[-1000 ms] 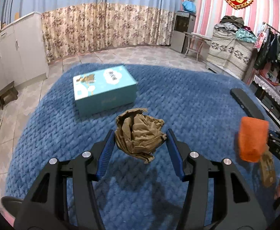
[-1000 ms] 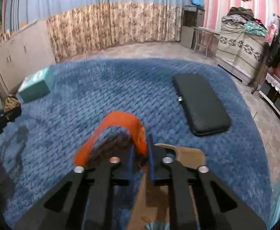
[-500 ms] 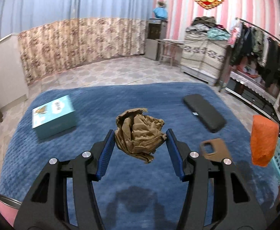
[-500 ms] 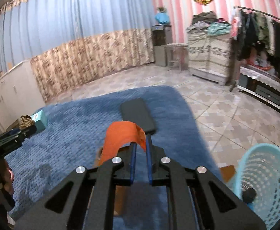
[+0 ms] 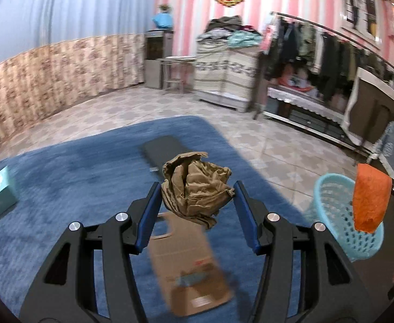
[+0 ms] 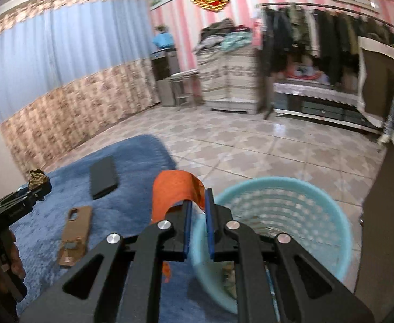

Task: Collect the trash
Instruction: 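Carry the brown paper and orange strap over the light-blue basket, then open the left tool over the basket while the right tool releases the strap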

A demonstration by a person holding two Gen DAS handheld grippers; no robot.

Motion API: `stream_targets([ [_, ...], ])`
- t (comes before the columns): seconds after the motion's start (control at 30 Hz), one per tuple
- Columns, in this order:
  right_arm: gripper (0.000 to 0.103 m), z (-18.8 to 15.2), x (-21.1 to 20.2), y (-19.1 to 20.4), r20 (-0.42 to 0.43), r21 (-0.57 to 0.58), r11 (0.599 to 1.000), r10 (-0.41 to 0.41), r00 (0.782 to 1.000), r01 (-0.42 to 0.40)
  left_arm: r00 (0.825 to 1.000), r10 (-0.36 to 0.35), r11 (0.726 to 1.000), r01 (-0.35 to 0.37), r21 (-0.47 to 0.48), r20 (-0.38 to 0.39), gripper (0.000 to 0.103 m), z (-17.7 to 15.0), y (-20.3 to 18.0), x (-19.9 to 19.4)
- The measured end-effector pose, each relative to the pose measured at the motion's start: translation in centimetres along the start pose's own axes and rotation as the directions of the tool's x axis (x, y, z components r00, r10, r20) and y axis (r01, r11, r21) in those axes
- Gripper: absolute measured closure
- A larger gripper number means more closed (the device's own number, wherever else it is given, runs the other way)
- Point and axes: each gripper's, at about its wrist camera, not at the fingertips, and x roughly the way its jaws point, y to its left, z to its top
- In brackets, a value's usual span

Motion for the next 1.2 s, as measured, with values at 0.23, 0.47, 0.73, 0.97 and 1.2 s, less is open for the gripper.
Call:
stream_targets([
  [0.23,0.093,-0.8,-1.1,-5.4,0.001,0.044,0.995,-0.090,0.996,0.090,0.996,-0.091,0.992,0.090,0.083,0.004,0.050,-0.1,-7.3,1.4],
  [0.47,0.093,-0.9,-1.5,-8.7,0.002,0.075,0.987,-0.143,0.990,0.143,0.986,-0.167,0.976,0.166,0.138,-0.006,0.049,-0.3,-13.3,2.6],
  [0.73,0.093,-2.0,-1.1,-10.6,-0.017,0.087,0.979,-0.183,0.983,0.184,0.968,-0.243,0.947,0.250,0.203,-0.058,0.048,-1.0,-18.7,4.7],
  [0.97,0.093,-2.8,-0.6,-11.8,-0.038,0.099,0.975,-0.197,0.980,0.200,0.956,-0.280,0.922,0.294,0.253,-0.090,0.043,-1.4,-22.4,6.5],
  [1.2,0.093,-3.6,-0.4,-12.6,-0.052,0.104,0.971,-0.212,0.976,0.216,0.949,-0.292,0.907,0.314,0.280,-0.118,0.014,-1.1,-23.8,8.0],
])
